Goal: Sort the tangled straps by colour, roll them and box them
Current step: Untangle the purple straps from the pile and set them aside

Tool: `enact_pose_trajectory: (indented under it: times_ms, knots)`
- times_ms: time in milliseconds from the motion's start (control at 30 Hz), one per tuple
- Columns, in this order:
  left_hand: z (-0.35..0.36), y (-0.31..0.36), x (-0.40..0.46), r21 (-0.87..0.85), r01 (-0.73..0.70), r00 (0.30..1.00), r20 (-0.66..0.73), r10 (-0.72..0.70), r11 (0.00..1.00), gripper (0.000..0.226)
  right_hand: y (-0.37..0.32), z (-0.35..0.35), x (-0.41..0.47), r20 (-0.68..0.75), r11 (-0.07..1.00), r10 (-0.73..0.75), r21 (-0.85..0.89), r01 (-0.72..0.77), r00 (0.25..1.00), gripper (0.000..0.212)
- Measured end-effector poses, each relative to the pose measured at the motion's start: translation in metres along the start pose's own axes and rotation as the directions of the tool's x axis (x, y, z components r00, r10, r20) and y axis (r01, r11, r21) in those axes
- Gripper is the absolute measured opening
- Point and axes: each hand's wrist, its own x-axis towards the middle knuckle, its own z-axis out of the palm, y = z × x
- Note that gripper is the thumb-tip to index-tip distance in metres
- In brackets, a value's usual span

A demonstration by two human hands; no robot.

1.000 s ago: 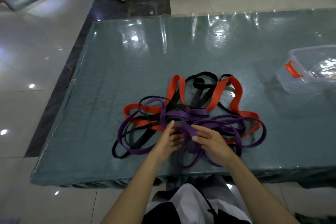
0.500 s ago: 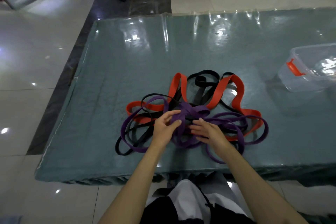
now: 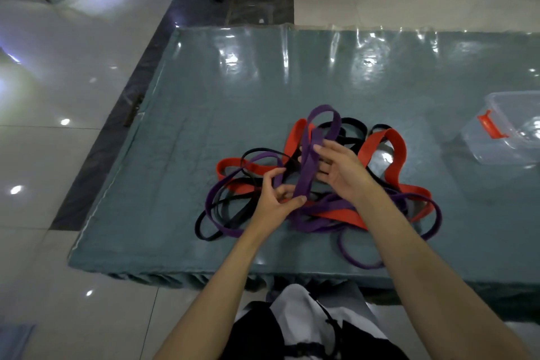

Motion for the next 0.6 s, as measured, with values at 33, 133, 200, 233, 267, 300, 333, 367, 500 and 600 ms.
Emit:
enact_pose_trajectory:
  times_ms: [33, 133, 200, 233, 267, 300, 333, 367, 500, 600]
  knots:
    - [0.003, 0.001, 0.002, -0.008, 0.030, 0.999, 0.030, -0.030, 1.000, 0.067, -0.005, -0.003, -0.002, -0.002, 0.999, -0.029, -0.036, 0.029, 1.000, 0.020]
    - [0.009, 0.000, 0.007, 0.040, 0.071, 0.992, 0.102, -0.075, 0.997, 0.051, -0.013, -0.018, -0.010, -0.043, 0.987, -0.118, -0.113, 0.113, 0.992, 0.020]
    - [0.009, 0.000, 0.010, -0.012, 0.088, 0.995, 0.048, -0.087, 0.996, 0.041, -0.009, -0.031, -0.018, -0.062, 0.961, -0.172, -0.228, 0.154, 0.983, 0.022]
    - [0.009, 0.001, 0.013, -0.043, 0.080, 0.997, 0.008, -0.080, 0.996, 0.040, -0.005, -0.037, -0.022, -0.052, 0.940, -0.189, -0.298, 0.165, 0.981, 0.023]
    - [0.008, 0.002, 0.017, -0.064, 0.069, 0.997, -0.017, -0.071, 0.996, 0.043, 0.002, -0.042, -0.026, -0.032, 0.912, -0.201, -0.371, 0.175, 0.979, 0.024]
    - [0.007, 0.003, 0.021, -0.079, 0.067, 0.997, -0.022, -0.069, 0.995, 0.051, 0.010, -0.046, -0.030, -0.005, 0.883, -0.202, -0.433, 0.180, 0.979, 0.024]
    - [0.007, 0.004, 0.026, -0.096, 0.075, 0.997, -0.007, -0.075, 0.993, 0.059, 0.019, -0.047, -0.034, 0.030, 0.849, -0.200, -0.494, 0.188, 0.979, 0.025]
    - [0.006, 0.004, 0.031, -0.104, 0.090, 0.996, 0.017, -0.089, 0.990, 0.067, 0.029, -0.046, -0.038, 0.084, 0.797, -0.201, -0.566, 0.212, 0.976, 0.027]
    - [0.005, -0.011, 0.038, 0.005, 0.158, 0.987, 0.032, -0.159, 0.987, 0.093, 0.077, -0.039, -0.043, 0.265, 0.456, -0.162, -0.834, 0.310, 0.951, 0.030]
    - [-0.002, -0.030, 0.035, 0.079, 0.147, 0.983, -0.126, -0.137, 0.986, 0.073, 0.103, -0.038, -0.045, 0.288, 0.401, -0.163, -0.855, 0.330, 0.944, 0.039]
